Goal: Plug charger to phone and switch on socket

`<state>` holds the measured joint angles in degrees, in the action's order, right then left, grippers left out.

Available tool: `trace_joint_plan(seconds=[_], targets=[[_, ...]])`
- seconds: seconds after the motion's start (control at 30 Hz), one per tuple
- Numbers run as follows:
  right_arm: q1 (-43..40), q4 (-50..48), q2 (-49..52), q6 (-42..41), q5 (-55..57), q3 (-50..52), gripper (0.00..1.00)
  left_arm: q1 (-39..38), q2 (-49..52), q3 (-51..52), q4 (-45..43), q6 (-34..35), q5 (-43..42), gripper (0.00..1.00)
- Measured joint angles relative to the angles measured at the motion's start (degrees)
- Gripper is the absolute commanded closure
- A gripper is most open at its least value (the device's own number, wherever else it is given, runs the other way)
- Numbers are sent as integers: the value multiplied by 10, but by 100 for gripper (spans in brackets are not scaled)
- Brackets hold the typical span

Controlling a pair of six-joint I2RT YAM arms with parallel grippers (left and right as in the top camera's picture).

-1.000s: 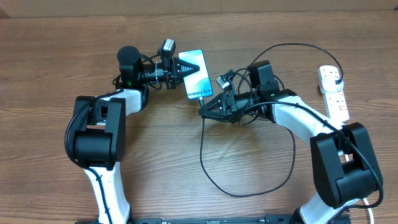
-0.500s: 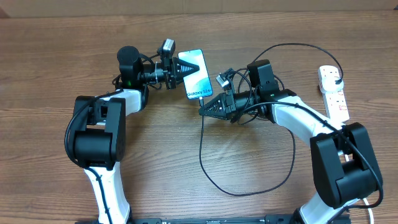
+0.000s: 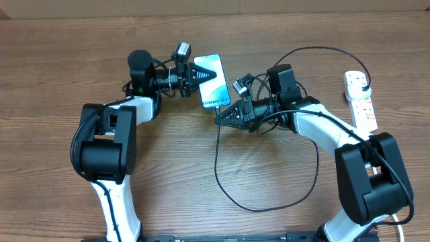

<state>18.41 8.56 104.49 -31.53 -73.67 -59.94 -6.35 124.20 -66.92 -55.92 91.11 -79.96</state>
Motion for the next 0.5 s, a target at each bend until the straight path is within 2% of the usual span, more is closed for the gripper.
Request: trace_joint_plan(seconds=[0.47, 0.5], targets=[[5, 1, 0, 0, -11, 1, 96, 0, 0, -2, 0, 0, -31, 96], [5, 0, 0, 0, -11, 1, 77, 0, 0, -2, 0, 0, -31, 95]])
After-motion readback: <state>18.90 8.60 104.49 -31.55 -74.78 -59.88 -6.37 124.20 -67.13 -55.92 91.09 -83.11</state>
